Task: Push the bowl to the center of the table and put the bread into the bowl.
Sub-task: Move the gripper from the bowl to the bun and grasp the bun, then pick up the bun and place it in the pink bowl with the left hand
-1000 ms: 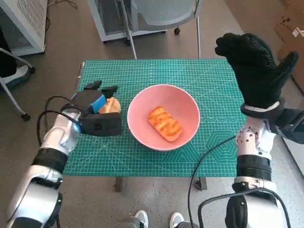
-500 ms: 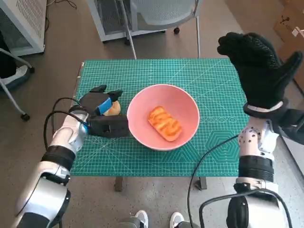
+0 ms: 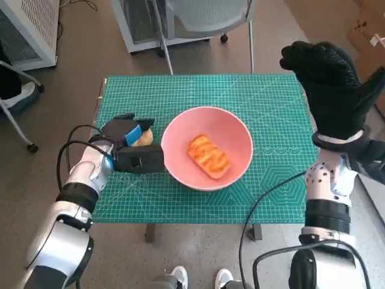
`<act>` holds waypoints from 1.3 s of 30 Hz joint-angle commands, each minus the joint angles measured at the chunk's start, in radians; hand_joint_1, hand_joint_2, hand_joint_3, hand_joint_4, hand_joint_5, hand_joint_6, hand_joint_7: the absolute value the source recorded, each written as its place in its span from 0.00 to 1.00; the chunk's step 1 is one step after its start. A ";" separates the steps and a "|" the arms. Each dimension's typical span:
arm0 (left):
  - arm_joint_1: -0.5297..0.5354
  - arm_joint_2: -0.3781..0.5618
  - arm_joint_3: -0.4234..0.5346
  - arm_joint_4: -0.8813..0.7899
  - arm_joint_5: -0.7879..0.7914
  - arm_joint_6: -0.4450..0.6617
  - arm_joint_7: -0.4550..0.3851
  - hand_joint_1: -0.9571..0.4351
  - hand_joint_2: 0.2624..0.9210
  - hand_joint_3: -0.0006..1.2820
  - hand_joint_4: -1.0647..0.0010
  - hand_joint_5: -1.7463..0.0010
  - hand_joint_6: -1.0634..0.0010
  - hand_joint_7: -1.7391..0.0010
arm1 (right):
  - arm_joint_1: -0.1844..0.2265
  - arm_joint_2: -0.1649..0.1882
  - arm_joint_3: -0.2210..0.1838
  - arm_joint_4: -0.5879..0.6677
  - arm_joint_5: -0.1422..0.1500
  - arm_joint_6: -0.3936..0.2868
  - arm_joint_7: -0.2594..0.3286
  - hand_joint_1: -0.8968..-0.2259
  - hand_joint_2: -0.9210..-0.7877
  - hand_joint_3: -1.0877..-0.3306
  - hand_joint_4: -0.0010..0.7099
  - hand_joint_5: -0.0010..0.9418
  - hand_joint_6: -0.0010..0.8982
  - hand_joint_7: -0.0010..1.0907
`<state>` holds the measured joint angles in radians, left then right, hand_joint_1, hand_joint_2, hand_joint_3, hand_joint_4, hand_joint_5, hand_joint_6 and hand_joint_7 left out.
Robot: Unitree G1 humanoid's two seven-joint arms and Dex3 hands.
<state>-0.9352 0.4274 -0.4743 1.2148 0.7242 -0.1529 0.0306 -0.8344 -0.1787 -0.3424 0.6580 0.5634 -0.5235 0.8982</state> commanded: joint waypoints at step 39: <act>0.093 0.184 0.109 -0.505 -0.065 0.033 -0.015 0.69 1.00 0.05 0.37 0.34 0.39 0.33 | 0.049 0.005 0.014 -0.029 -0.013 0.018 -0.031 0.41 0.00 0.51 0.50 0.01 0.51 0.00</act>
<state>-0.9024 0.5530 -0.4220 0.9168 0.6927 -0.1470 0.0591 -0.8114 -0.1776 -0.3313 0.6305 0.5525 -0.5188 0.8769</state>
